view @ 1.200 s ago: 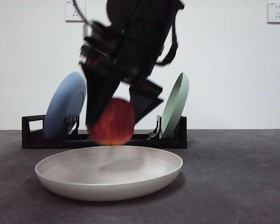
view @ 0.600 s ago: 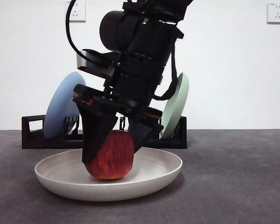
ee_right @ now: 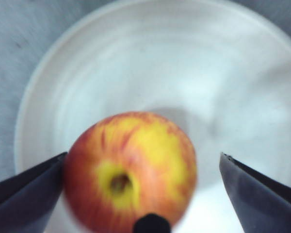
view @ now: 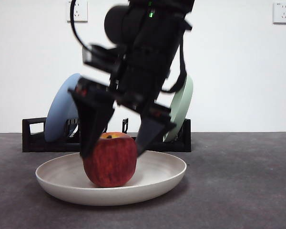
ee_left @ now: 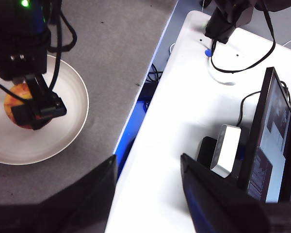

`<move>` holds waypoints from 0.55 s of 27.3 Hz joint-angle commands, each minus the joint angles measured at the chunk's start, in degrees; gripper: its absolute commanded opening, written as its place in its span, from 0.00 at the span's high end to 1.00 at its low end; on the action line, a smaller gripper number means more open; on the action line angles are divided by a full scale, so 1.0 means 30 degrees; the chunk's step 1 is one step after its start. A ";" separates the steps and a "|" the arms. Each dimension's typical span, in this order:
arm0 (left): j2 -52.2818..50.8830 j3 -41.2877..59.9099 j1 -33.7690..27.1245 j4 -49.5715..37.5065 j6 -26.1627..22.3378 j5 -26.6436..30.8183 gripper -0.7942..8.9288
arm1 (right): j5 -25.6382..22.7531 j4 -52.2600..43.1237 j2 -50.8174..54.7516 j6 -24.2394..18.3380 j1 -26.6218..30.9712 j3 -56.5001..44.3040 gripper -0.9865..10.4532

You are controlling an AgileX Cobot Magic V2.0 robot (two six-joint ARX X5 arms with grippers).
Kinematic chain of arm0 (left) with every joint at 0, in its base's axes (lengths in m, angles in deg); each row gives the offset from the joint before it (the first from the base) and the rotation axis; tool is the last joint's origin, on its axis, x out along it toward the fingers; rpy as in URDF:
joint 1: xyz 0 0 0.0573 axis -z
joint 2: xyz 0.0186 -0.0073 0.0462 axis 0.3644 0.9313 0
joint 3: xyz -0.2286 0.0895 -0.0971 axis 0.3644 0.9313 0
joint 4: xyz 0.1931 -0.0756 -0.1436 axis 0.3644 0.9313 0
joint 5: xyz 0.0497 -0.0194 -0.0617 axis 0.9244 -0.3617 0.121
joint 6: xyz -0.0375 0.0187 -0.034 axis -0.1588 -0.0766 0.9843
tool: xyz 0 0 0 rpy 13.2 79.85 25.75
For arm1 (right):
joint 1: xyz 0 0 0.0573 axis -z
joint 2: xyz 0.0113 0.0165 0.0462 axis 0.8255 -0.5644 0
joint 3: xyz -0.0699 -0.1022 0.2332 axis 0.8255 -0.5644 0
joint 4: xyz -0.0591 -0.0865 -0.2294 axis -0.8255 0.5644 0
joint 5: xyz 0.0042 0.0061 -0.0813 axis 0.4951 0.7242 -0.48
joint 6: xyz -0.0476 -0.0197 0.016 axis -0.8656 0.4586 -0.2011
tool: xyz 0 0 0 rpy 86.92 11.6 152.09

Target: Take the yellow plate from the plate rack,put the plate on the table,take the apple from the table,put the apple in the plate

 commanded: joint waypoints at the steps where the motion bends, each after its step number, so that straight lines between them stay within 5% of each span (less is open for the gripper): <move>1: -0.0007 0.0015 -0.0036 -0.0131 -0.0233 -0.0066 0.69 | -0.0321 0.0401 0.1268 0.0168 -0.0087 -0.0197 0.44; 15: -0.0007 0.0015 -0.0036 -0.0131 -0.0386 -0.0058 0.69 | -0.0699 0.9697 1.1482 0.1158 -0.0087 -0.0189 0.45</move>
